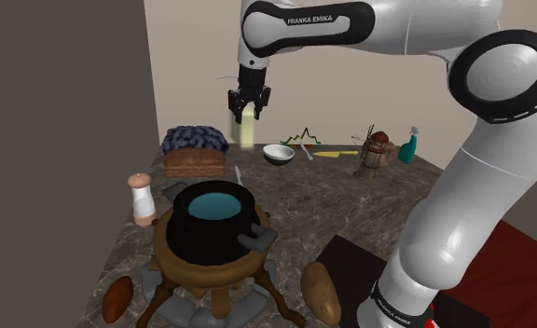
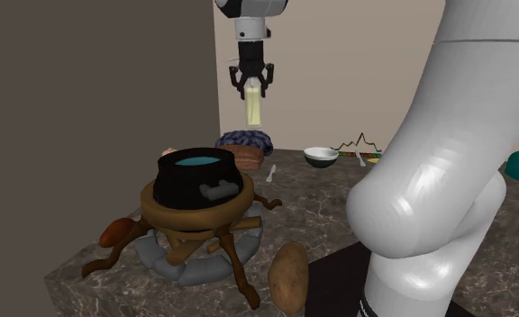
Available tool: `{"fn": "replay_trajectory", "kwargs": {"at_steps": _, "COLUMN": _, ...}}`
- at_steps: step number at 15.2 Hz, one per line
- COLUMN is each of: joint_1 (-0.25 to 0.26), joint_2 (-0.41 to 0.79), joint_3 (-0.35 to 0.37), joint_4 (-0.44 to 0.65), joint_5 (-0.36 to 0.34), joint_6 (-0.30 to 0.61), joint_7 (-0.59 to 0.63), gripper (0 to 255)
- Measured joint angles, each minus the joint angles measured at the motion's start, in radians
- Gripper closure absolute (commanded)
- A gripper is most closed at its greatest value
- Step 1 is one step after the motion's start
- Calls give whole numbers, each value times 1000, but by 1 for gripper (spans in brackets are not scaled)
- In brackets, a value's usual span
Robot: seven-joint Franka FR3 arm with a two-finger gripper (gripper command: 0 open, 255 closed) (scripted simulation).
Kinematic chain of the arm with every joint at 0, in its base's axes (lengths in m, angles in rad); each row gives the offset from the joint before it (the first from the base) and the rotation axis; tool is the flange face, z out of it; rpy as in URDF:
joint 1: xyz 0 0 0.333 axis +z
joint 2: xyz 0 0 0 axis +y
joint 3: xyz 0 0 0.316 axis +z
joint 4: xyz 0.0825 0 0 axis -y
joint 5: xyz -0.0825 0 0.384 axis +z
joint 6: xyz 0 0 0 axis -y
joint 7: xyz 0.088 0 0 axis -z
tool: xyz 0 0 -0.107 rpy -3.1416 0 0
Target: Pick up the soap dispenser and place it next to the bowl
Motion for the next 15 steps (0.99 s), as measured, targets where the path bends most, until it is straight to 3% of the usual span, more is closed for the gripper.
{"fn": "replay_trajectory", "kwargs": {"at_steps": 8, "joint_1": -74, "joint_2": 109, "joint_3": -88, "joint_4": 18, "joint_5": 15, "joint_6": 107, "joint_7": -154, "gripper": 255}}
{"fn": "replay_trajectory", "kwargs": {"at_steps": 15, "joint_1": -147, "joint_2": 269, "joint_3": -151, "joint_4": 136, "joint_5": 53, "joint_6": 162, "joint_7": -296, "gripper": 255}}
